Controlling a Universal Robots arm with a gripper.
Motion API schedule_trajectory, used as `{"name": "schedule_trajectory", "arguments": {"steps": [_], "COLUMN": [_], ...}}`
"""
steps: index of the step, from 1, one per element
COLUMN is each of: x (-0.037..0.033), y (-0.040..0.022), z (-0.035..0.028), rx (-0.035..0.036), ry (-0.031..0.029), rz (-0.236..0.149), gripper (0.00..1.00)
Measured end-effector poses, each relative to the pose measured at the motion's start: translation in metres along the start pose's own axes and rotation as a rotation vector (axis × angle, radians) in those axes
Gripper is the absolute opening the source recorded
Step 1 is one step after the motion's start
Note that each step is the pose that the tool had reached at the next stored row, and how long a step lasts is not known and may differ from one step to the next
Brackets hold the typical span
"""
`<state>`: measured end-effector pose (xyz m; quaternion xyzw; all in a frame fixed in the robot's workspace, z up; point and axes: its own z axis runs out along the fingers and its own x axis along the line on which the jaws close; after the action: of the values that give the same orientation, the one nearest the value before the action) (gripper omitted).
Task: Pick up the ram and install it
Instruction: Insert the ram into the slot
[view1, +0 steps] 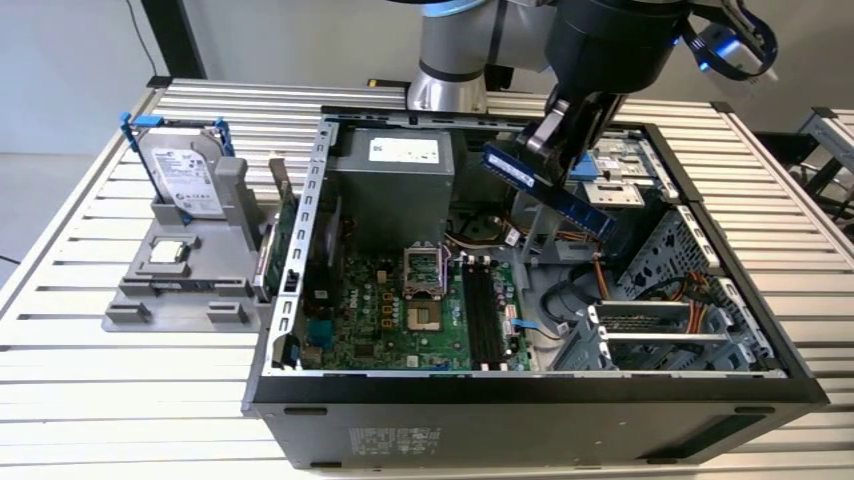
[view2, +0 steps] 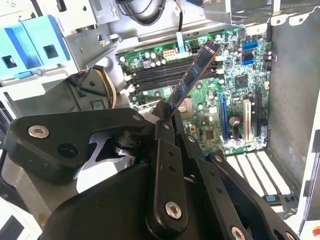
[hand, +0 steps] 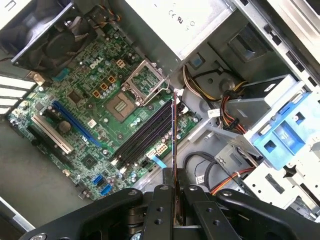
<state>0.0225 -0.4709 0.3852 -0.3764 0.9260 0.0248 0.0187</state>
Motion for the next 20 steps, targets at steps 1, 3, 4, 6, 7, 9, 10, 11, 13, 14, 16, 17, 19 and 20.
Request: {"name": "schedule_trajectory", "arguments": {"steps": [1,3,4,6,7,9,10,11,13,14,16,17,19,20], "x": [0.0000,0.0000,0.0000,0.0000,0.0000,0.0000,0.0000,0.0000,0.0000,0.0000,0.0000,0.0000,0.0000,0.0000], "y": [0.0000,0.0000,0.0000,0.0000,0.0000,0.0000,0.0000,0.0000,0.0000,0.0000,0.0000,0.0000,0.0000,0.0000], "z": [0.0000,0.0000,-0.0001,-0.0001,-0.0001,0.0000,0.0000,0.0000,0.0000,0.0000,0.0000,0.0000,0.0000,0.0000], "rx": [0.0002,0.0008,0.0012,0.0018,0.0020,0.0022,0.0023,0.0023,0.0025,0.0025,0.0027,0.0027,0.0028,0.0030], "ry": [-0.0002,-0.0005,-0.0006,-0.0009,-0.0010,-0.0012,-0.0013,-0.0014,-0.0014,-0.0015,-0.0015,-0.0016,-0.0017,-0.0017], "rz": [0.004,0.015,0.022,0.032,0.035,0.040,0.042,0.043,0.046,0.047,0.049,0.050,0.053,0.054], "gripper": [0.00,0.00,0.00,0.00,0.00,0.00,0.00,0.00,0.00,0.00,0.00,0.00,0.00,0.00]}}
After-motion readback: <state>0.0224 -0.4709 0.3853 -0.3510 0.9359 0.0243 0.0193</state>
